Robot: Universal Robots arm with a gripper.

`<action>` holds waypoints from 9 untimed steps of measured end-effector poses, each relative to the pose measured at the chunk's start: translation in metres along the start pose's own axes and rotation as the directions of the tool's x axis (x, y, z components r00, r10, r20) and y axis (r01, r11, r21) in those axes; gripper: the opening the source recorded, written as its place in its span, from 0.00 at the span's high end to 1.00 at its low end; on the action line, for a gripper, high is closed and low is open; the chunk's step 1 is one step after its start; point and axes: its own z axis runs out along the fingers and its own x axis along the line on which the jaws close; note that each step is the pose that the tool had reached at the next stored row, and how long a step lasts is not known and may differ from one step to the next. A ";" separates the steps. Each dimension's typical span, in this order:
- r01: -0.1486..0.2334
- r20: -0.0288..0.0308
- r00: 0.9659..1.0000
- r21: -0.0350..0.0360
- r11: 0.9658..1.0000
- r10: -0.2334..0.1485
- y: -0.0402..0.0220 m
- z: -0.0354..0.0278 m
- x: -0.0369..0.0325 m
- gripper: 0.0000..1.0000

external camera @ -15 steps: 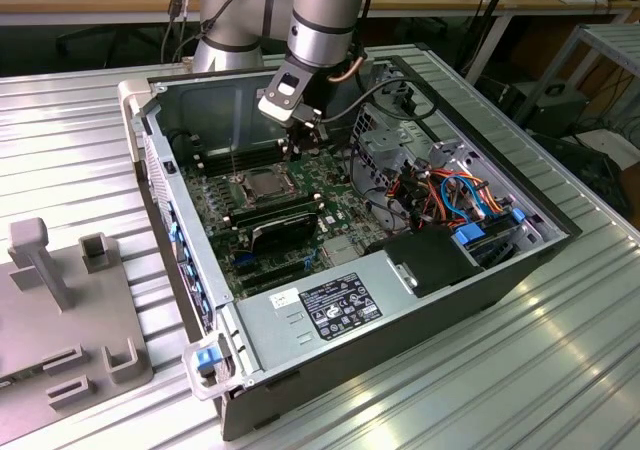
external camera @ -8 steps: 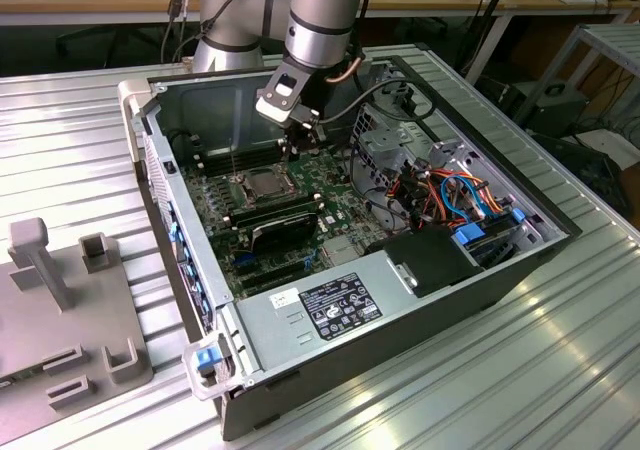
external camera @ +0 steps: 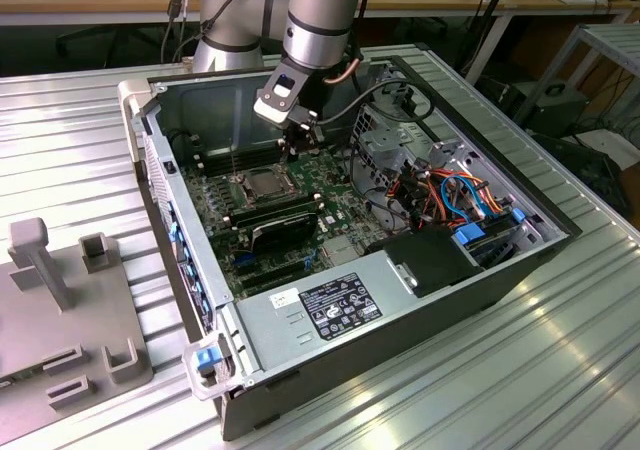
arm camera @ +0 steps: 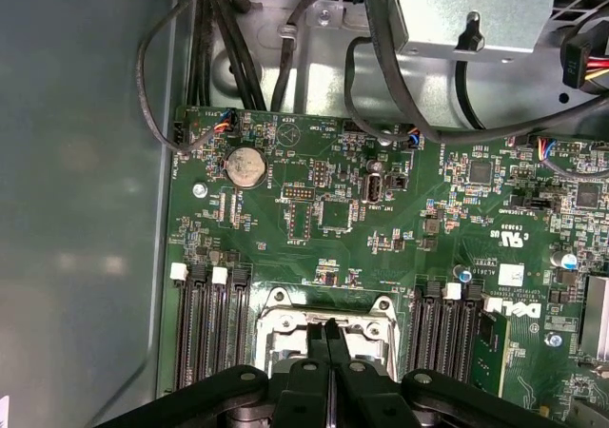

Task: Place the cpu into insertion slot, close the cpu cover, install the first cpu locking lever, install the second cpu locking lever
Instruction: 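Close the cpu cover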

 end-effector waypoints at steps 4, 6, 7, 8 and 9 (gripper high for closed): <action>0.000 0.000 1.000 0.000 1.000 0.000 -0.0006 0.0001 0.0001 0.89; 0.000 0.000 1.000 0.002 1.000 0.000 -0.0021 0.0004 0.0002 0.89; 0.000 0.000 1.000 0.003 1.000 0.000 -0.0030 0.0006 0.0003 0.89; 0.000 0.000 1.000 0.005 1.000 0.000 -0.0038 0.0008 0.0004 0.89; 0.000 -0.001 1.000 0.007 1.000 0.000 -0.0043 0.0011 0.0004 0.89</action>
